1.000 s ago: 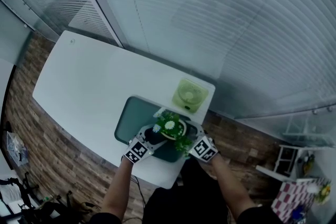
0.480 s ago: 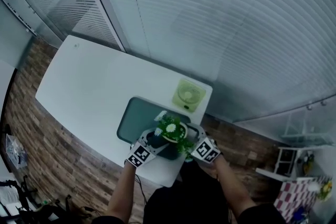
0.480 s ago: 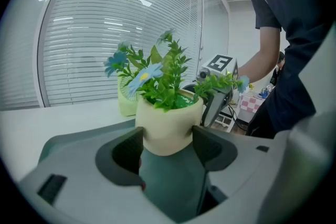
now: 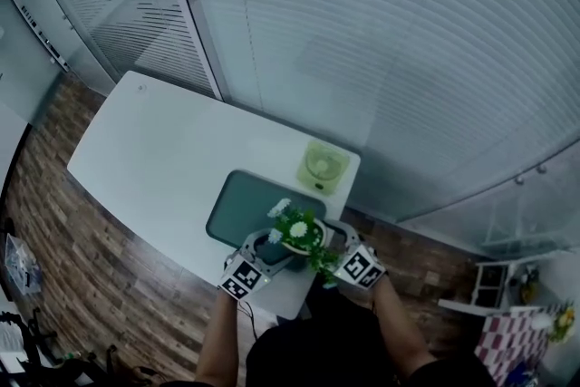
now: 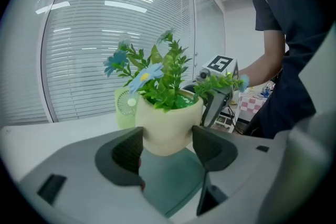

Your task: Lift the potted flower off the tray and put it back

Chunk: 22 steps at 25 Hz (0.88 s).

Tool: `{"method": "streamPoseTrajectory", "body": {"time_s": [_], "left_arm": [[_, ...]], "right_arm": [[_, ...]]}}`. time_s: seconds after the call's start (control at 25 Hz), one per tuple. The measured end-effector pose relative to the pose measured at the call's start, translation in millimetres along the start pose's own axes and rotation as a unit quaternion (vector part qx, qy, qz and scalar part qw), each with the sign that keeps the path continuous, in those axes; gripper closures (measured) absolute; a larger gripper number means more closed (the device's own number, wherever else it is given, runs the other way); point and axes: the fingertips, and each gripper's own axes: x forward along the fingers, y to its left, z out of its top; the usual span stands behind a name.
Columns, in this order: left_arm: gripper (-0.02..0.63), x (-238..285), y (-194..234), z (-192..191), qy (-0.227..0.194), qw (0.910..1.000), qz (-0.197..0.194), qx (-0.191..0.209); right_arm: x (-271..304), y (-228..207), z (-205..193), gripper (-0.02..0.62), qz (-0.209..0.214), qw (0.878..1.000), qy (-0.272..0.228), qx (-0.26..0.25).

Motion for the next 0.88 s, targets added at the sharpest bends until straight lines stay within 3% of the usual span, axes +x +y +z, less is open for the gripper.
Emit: {"method": "streamPoseTrajectory", "body": {"time_s": [0.44, 0.88], "left_arm": [[0.327, -21.2, -20.5, 15.7, -0.020, 0.9995, 0.017, 0.019], [0.327, -45.5, -35.4, 26.5, -0.028, 0.9986, 0.026, 0.038]], "right_arm": [[-23.0, 20.0, 11.1, 0.209, -0.005, 1.000, 0.011, -0.020], [-31.4, 40.5, 31.9, 0.209, -0.016, 0.999, -0.026, -0.023]]}}
